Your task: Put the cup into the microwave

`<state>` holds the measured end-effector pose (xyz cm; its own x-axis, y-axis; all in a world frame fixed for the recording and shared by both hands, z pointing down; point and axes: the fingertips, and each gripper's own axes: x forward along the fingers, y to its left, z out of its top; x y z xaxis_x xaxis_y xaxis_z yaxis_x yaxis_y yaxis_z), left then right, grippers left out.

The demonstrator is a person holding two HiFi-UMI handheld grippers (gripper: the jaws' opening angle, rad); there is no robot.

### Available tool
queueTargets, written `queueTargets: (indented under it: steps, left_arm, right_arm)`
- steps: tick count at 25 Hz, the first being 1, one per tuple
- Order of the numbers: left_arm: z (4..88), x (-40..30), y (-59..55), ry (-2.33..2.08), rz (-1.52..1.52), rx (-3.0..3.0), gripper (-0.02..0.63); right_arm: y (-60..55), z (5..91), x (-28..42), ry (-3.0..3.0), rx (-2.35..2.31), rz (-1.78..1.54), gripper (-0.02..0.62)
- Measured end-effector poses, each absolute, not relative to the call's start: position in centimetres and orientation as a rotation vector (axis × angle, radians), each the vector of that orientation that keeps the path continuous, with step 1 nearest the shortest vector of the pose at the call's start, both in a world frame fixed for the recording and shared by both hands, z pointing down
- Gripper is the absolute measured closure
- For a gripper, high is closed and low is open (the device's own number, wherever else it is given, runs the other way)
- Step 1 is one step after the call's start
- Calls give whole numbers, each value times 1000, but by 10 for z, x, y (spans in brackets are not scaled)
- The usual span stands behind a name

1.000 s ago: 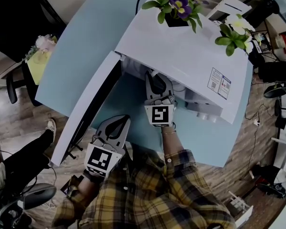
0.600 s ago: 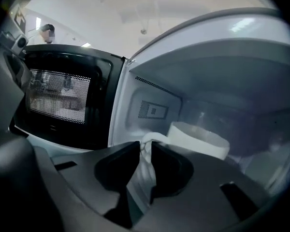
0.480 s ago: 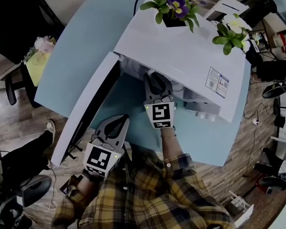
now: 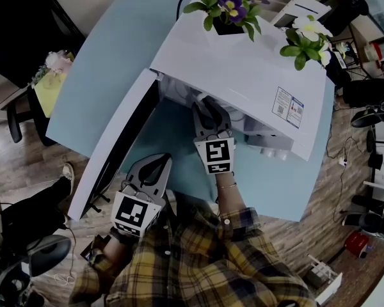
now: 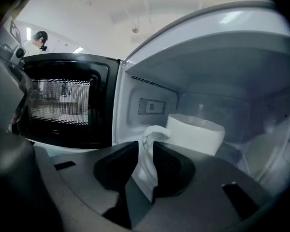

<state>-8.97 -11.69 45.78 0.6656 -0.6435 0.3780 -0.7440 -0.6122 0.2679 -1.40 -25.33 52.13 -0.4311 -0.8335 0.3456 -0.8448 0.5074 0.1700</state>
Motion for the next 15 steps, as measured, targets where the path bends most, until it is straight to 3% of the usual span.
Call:
queueTargets:
  steps: [15]
  left_arm:
    - [432, -95, -120, -1141, 318, 2512, 614]
  right_arm:
    - [-214, 489, 3, -2415, 1370, 79, 520]
